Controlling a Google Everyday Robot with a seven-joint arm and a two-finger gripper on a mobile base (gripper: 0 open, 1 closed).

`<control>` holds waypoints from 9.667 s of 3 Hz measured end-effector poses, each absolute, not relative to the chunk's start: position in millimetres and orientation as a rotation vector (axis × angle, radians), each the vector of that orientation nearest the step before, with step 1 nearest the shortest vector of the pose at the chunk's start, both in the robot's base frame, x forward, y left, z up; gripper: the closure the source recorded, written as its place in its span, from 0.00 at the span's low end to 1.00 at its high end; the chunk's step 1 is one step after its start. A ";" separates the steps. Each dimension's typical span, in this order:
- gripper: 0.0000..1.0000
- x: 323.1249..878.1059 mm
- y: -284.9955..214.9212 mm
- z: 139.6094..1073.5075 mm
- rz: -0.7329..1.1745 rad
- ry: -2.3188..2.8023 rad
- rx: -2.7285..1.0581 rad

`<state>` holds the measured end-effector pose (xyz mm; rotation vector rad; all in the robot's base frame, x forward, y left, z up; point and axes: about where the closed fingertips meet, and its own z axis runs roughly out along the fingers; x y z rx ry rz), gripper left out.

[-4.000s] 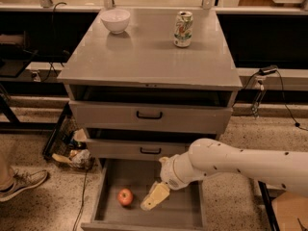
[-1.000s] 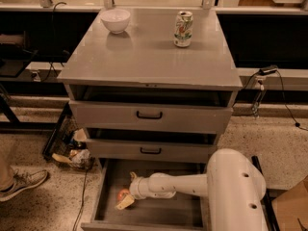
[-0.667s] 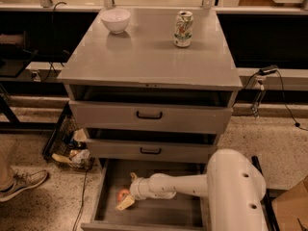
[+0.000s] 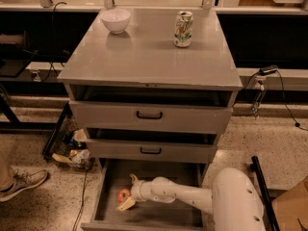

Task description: Pick apple from bottom drawer and place on counter

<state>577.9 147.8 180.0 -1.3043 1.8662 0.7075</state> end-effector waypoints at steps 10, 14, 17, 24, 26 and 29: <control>1.00 567.7 64.1 300.6 0.481 1.670 -1.294; 1.00 533.0 23.2 405.6 0.336 1.536 -1.235; 1.00 548.1 -47.6 517.4 0.200 1.366 -1.185; 1.00 537.4 -115.2 763.2 0.032 0.859 -1.472; 1.00 545.0 -115.0 776.7 0.029 0.832 -1.449; 1.00 604.1 -129.4 937.0 0.031 0.667 -1.435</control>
Offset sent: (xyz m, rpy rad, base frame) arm 0.0007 0.0189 -0.0370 0.0265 -0.0223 0.0553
